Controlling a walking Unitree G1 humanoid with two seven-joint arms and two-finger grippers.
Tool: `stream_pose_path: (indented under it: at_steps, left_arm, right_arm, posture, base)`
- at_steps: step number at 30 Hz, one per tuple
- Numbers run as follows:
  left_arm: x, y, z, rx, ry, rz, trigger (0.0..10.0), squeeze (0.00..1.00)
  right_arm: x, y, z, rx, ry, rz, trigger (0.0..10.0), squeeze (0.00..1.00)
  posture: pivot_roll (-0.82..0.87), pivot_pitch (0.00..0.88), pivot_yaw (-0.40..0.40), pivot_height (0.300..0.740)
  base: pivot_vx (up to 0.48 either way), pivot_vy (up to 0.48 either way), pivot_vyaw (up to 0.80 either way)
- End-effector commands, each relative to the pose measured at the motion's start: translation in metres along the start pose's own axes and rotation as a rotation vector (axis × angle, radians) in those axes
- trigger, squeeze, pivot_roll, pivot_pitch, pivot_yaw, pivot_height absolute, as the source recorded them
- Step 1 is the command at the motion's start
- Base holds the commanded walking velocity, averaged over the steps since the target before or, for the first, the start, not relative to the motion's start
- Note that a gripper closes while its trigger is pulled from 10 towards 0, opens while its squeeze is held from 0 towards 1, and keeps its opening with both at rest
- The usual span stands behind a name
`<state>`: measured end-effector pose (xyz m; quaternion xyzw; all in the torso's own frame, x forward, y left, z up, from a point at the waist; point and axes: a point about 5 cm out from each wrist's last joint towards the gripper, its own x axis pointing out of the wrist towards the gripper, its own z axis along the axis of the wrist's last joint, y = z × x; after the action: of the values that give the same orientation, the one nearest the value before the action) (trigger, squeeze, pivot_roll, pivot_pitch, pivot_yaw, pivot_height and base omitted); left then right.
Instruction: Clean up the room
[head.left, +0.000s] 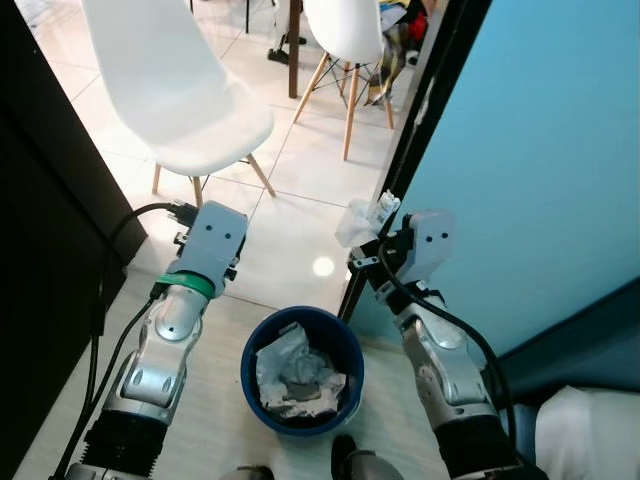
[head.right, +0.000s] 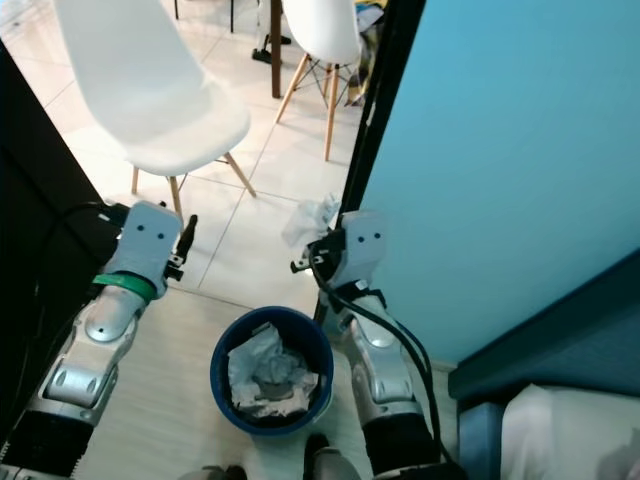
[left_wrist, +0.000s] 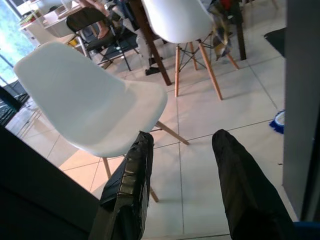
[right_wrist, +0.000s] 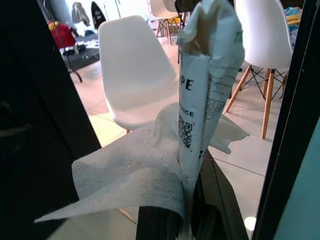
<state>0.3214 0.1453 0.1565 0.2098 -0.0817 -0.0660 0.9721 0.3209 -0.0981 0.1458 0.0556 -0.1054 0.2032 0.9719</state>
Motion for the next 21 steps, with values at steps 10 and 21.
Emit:
stream_pose_path:
  at_steps: [10,21]
  left_arm:
    - [-0.013,-0.008,-0.026,0.115,0.132,-0.135,10.0,0.00]
    - [-0.071,0.000,-0.045,0.029,0.340,-0.590,10.0,0.00]
  right_arm:
    - [-0.009,0.012,-0.040,-0.061,0.220,0.106,10.0,0.00]
    - [-0.006,0.029,-0.085,-0.020,0.460,0.206,10.0,0.00]
  posture:
    - [0.00,0.104,0.048,0.740]
    - [0.07,0.170,0.045,0.740]
  base:
    - [0.000,0.000,0.00]
    - [0.000,0.000,0.00]
